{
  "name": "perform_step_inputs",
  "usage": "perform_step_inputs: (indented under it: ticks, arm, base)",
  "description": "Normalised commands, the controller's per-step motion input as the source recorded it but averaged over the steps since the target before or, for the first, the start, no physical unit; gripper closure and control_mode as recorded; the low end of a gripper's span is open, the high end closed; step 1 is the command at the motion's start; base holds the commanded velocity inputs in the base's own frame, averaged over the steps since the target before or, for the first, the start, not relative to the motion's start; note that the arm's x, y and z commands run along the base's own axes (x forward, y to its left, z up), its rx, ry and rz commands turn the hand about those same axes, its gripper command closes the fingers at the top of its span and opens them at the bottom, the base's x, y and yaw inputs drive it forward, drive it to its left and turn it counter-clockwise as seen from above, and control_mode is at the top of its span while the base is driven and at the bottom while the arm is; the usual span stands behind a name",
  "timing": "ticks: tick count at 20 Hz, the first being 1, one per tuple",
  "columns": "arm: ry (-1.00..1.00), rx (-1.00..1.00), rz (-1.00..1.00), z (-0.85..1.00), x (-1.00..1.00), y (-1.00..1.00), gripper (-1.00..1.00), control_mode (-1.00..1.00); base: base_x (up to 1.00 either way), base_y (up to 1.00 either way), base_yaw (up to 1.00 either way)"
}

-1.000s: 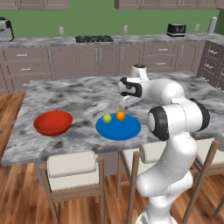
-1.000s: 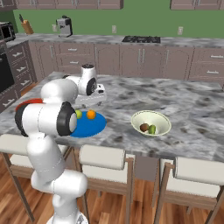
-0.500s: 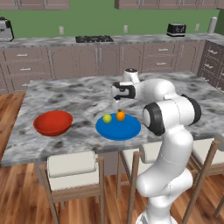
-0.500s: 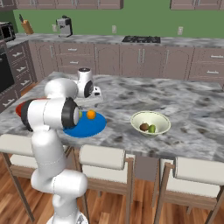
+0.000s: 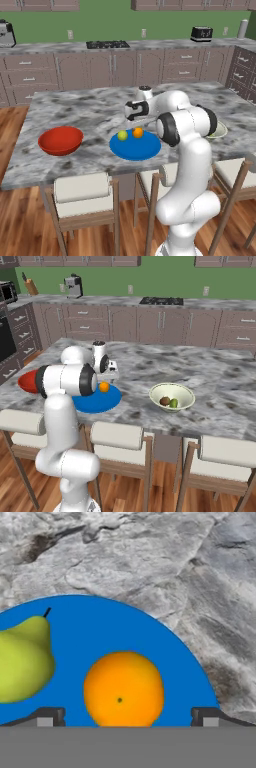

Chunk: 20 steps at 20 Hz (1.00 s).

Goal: Take the fruits from the plate on the dining counter and place two fruits in each bowl.

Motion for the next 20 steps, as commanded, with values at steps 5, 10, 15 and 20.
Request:
perform_step_inputs:
  ticks: [5, 10, 15, 20]
  arm:
    - [0.0, 0.0, -0.02, -0.26, 0.11, 0.0, -1.0, -1.0]
    - [0.03, 0.0, 0.0, -0.19, -0.15, 0.0, -1.0, -1.0]
    - [0.05, 0.0, 0.0, -0.21, -0.07, 0.0, -1.0, -1.0]
    - [0.03, 0.0, 0.0, -0.12, -0.01, 0.0, 1.0, -1.0]
  base:
    - [0.0, 0.0, 0.0]
    - [0.0, 0.0, 0.0]
    - [0.0, 0.0, 0.0]
    - [0.0, 0.0, 0.0]
